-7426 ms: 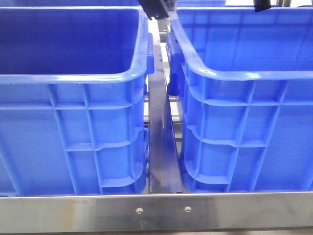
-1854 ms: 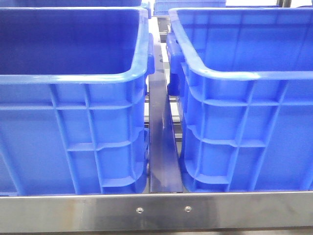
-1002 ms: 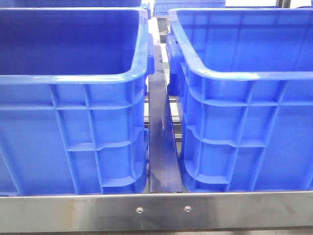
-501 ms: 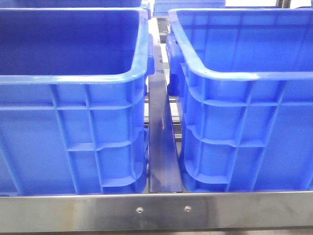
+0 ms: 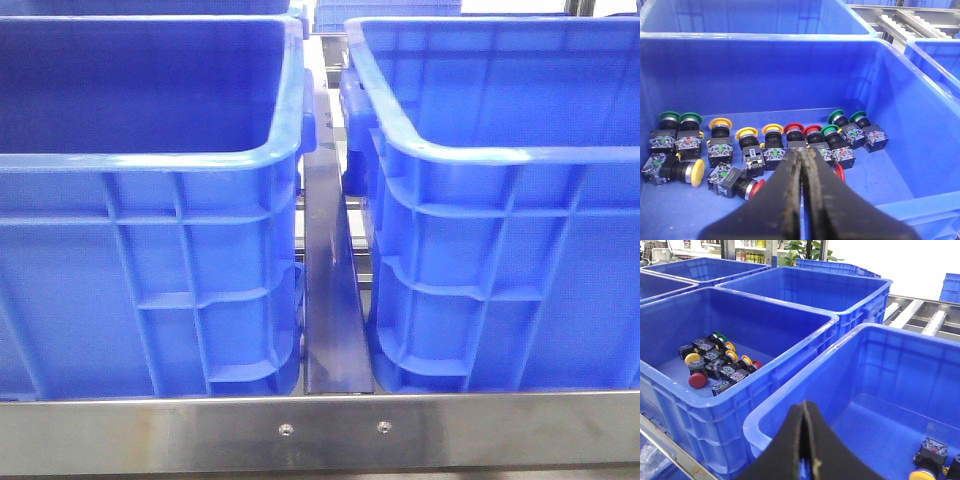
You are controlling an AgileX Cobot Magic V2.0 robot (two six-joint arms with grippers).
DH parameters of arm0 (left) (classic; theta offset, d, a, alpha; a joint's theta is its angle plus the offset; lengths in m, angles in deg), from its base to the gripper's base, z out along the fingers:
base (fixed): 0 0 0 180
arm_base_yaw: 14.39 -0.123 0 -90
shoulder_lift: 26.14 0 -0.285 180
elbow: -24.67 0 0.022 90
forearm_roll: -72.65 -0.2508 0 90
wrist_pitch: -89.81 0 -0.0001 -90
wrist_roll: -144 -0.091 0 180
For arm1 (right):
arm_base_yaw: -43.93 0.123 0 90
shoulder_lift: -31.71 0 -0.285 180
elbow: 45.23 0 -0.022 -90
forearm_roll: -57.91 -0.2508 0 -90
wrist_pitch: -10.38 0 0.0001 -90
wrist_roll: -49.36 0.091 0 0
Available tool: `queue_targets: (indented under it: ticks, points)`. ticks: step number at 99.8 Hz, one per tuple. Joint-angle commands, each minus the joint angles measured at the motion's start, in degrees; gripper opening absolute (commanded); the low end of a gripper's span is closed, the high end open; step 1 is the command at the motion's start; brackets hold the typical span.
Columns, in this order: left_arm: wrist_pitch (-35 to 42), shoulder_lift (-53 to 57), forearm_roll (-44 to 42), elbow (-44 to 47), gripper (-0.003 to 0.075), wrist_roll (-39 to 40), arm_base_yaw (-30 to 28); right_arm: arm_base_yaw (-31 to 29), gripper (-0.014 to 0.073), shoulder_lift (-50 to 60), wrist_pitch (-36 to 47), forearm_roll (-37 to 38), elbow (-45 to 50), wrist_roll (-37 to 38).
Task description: Pick red and yellow buttons and place in box
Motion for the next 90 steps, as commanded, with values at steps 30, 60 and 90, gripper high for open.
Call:
queue_targets:
  ticks: [30, 60, 90]
  points:
    - [4.2, -0.5, 0.0, -1.4, -0.0020, 0.5, 0.0, 0.0, -0.0101, -0.4, 1.4, -2.1, -1.4, -0.6]
    - [4.2, -0.5, -0.1, -1.0, -0.0020, 0.5, -0.1, 0.0, -0.0101, -0.4, 1.4, -2.1, -1.4, -0.6]
    - [11.8, 3.1, -0.2, 6.4, -0.0020, 0.5, -8.5, 0.0, -0.0101, -0.4, 1.4, -2.1, -1.4, -0.6]
